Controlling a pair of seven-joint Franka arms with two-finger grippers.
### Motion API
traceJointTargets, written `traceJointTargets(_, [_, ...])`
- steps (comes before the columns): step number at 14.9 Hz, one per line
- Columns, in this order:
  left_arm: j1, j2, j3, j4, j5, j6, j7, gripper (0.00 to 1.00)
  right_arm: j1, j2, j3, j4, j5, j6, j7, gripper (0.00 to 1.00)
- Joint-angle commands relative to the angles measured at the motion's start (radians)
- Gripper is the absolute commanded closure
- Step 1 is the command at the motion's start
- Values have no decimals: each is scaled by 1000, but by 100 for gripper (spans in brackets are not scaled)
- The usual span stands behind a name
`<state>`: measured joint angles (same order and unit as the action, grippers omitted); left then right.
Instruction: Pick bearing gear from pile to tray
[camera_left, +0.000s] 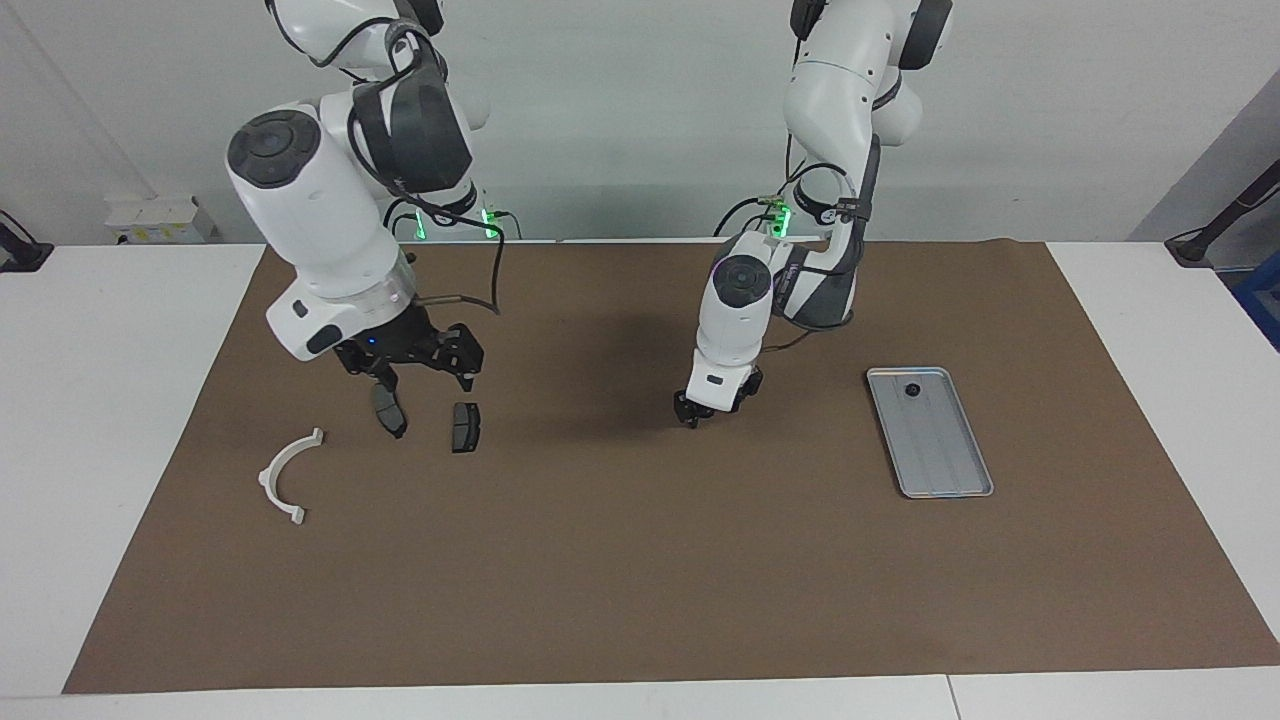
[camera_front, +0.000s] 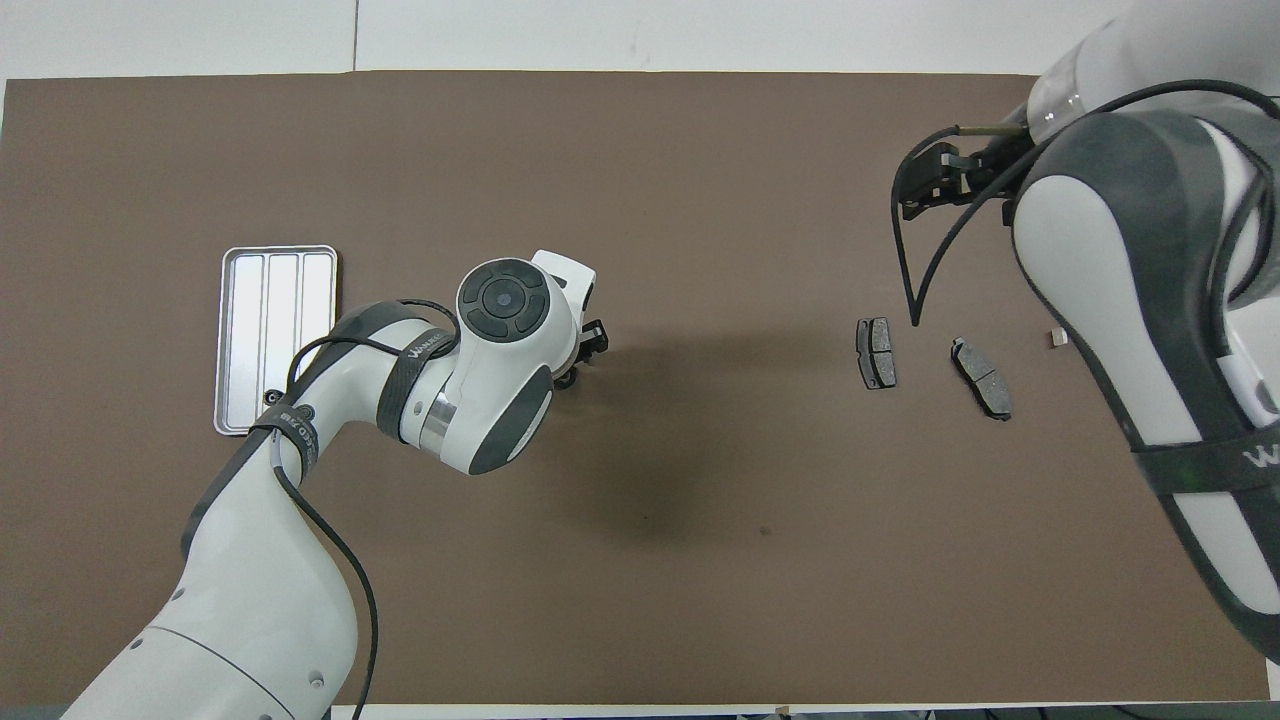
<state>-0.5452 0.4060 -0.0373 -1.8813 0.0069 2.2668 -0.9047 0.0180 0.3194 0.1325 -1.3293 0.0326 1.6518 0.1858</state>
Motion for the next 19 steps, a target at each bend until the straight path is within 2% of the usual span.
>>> traceJointTargets(1, [-28, -24, 13, -22, 21, 2, -56, 23, -68, -153, 10, -164, 10, 14, -81, 0])
traceJointTargets(4, [-32, -27, 11, -45, 21, 36, -95, 28, -105, -298, 7, -305, -5, 20, -201, 0])
traceJointTargets(7, [-32, -30, 10, -55, 21, 39, -95, 31, -119, -382, 6, -352, -36, 20, -258, 0])
traceJointTargets(8, [-32, -30, 10, -56, 21, 40, -95, 36, -121, -397, 4, -349, -40, 20, -262, 0])
traceJointTargets(10, [-32, -30, 10, -59, 21, 40, -94, 52, -119, -418, -23, -337, -42, 20, -267, 0])
traceJointTargets(12, [-30, -30, 10, -58, 21, 34, -92, 81, -121, -427, -28, -335, -46, 13, -301, 0])
traceJointTargets(13, [-25, -32, 11, -53, 21, 17, -88, 91, -122, -427, -30, -332, -65, 5, -325, 0])
traceJointTargets(14, [-16, -35, 13, -42, 21, -9, -80, 96, -124, -427, -31, -329, -72, -6, -336, 0])
traceJointTargets(16, [23, -56, 19, -22, 22, -56, -12, 96, -125, -427, -30, -327, -51, -50, -304, 0])
traceJointTargets(19, [190, -121, 16, -35, 21, -113, 266, 95, -118, -416, -30, -321, -46, -55, -220, 0])
